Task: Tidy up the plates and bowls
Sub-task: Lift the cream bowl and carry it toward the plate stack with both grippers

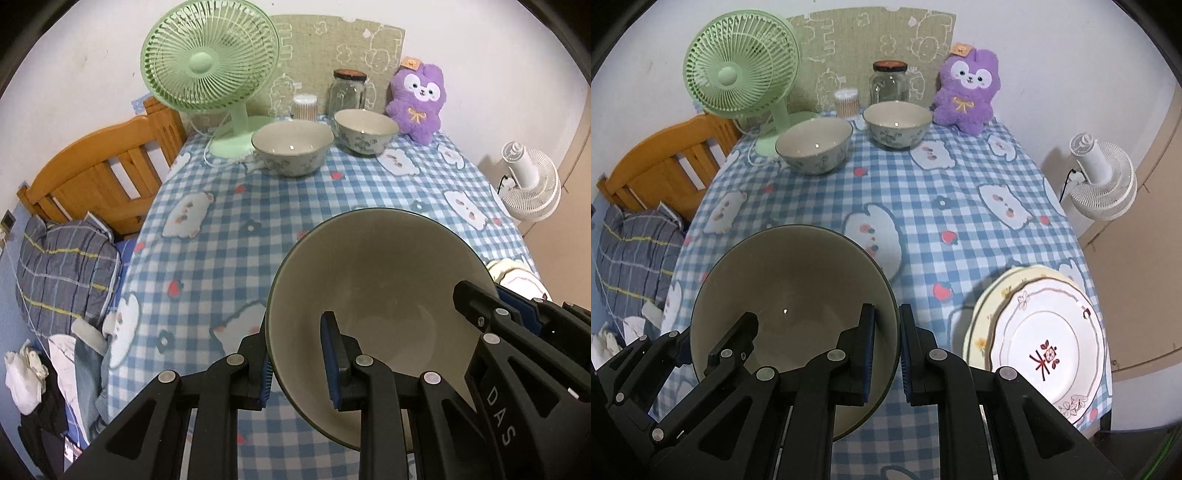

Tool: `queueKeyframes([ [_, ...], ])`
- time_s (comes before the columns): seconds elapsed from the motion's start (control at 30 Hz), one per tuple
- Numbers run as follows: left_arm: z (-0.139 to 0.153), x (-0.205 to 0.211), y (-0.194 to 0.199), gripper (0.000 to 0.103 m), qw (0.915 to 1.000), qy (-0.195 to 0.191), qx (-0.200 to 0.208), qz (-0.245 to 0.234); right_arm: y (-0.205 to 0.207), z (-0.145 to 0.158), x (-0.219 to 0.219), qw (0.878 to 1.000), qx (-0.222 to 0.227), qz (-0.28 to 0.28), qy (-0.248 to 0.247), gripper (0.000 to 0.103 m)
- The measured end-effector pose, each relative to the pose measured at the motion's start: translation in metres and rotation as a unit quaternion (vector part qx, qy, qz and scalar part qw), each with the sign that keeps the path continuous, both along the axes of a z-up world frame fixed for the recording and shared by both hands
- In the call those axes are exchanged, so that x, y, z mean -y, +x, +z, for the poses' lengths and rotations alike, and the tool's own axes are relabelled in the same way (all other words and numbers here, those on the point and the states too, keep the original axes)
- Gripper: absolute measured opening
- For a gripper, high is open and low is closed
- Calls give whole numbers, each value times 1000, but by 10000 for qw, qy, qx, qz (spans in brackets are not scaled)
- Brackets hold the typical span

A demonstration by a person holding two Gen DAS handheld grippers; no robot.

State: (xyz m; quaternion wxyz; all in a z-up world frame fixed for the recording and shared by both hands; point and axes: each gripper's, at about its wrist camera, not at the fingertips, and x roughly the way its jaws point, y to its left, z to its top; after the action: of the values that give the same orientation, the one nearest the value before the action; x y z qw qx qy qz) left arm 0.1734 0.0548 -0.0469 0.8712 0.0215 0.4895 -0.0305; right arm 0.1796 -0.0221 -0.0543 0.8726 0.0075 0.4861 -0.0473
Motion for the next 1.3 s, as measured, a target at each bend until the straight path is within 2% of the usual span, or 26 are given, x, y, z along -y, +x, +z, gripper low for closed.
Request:
queueKeyframes([
  [0.67, -42, 40, -20, 21, 9994, -32, -288, 190, -12, -44, 41, 9993, -343, 132, 61, 15],
  [1.3, -61, 41, -21, 21, 9987, 93, -315, 402, -10, -62, 39, 9986, -427, 311, 86, 15],
])
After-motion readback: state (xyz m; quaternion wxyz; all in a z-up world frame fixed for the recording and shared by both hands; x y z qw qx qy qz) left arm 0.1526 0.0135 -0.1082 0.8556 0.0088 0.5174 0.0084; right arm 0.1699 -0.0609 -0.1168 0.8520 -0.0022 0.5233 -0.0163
